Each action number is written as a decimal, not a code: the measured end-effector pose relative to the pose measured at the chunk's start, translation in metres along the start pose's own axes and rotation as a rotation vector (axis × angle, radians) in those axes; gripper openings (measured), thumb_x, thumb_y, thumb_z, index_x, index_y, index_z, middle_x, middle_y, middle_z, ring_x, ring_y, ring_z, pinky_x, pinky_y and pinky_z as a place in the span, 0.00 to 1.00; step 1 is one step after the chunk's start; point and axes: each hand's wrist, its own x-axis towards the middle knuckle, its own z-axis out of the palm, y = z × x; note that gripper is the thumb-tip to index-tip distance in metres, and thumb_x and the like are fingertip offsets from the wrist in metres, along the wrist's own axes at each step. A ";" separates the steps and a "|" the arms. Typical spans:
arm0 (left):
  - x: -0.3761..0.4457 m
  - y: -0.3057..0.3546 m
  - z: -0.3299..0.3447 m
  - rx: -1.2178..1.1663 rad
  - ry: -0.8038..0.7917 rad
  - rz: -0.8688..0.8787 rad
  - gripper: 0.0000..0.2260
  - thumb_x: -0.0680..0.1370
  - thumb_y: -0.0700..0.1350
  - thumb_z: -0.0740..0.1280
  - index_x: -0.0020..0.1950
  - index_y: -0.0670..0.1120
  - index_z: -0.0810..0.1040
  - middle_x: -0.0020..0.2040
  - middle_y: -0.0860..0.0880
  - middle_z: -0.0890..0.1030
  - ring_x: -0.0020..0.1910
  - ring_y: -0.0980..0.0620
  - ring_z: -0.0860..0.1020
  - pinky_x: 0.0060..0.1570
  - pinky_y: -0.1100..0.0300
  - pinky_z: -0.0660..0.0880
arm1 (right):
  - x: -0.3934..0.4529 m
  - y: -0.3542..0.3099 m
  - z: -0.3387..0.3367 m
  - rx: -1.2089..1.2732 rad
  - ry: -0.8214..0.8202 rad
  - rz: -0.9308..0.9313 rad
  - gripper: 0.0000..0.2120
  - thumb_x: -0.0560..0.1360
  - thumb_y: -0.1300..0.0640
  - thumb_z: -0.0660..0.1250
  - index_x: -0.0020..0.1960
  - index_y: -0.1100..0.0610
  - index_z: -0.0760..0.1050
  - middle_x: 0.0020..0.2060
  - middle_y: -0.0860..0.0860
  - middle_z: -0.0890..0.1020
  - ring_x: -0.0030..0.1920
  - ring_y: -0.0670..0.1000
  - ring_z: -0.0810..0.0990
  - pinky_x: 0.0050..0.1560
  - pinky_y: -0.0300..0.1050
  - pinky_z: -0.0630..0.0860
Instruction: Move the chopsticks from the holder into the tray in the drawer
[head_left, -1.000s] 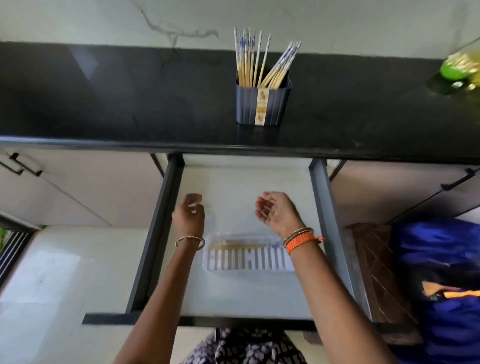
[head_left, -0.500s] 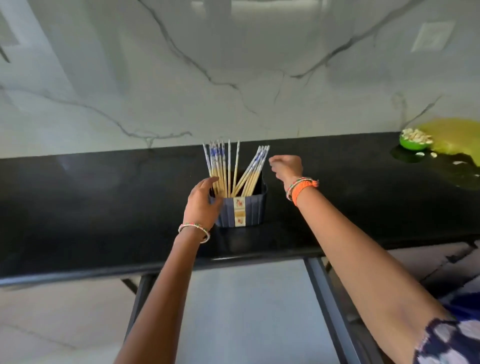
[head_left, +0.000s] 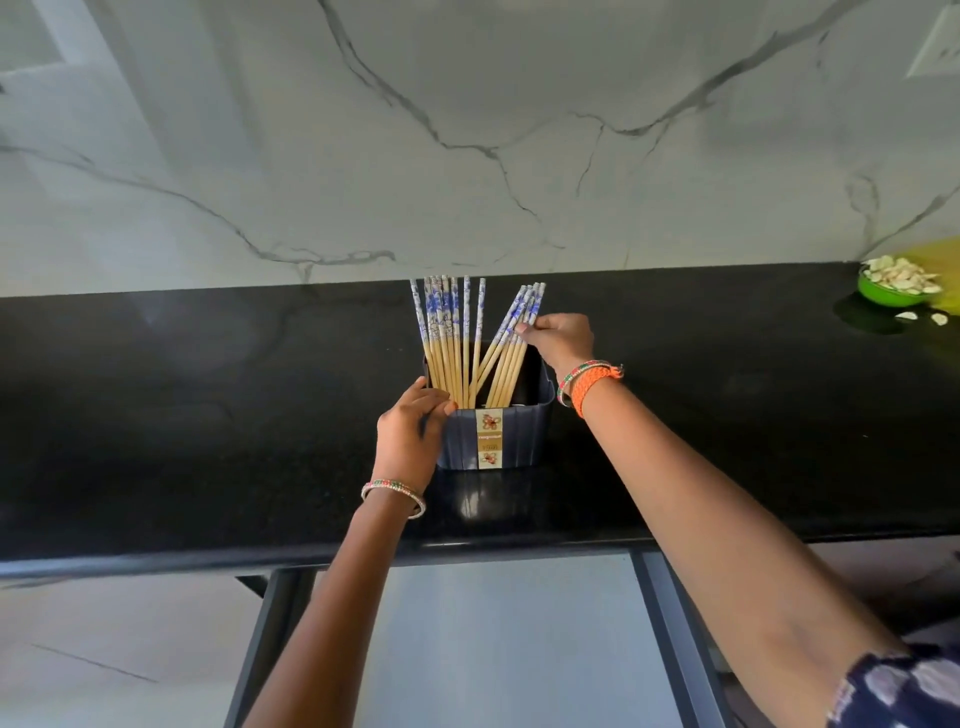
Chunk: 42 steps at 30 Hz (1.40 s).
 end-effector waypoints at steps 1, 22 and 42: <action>0.001 0.000 0.000 -0.002 0.000 -0.004 0.08 0.76 0.39 0.64 0.50 0.39 0.81 0.55 0.42 0.82 0.64 0.57 0.67 0.70 0.51 0.65 | -0.001 -0.002 0.000 0.014 0.022 -0.006 0.11 0.72 0.59 0.73 0.47 0.68 0.82 0.45 0.61 0.85 0.39 0.51 0.82 0.37 0.39 0.78; -0.119 0.048 -0.059 0.048 0.022 -0.125 0.17 0.74 0.33 0.57 0.59 0.43 0.78 0.50 0.39 0.83 0.32 0.54 0.75 0.41 0.73 0.73 | -0.176 -0.054 -0.106 0.716 0.388 0.124 0.10 0.75 0.62 0.67 0.35 0.59 0.76 0.34 0.54 0.82 0.34 0.51 0.83 0.29 0.42 0.80; -0.354 -0.078 -0.023 -0.001 -0.088 -0.748 0.19 0.77 0.34 0.60 0.67 0.40 0.69 0.66 0.40 0.74 0.65 0.43 0.72 0.68 0.52 0.67 | -0.400 0.220 -0.036 0.821 0.342 0.976 0.11 0.77 0.71 0.61 0.37 0.63 0.71 0.33 0.57 0.74 0.37 0.53 0.76 0.62 0.55 0.76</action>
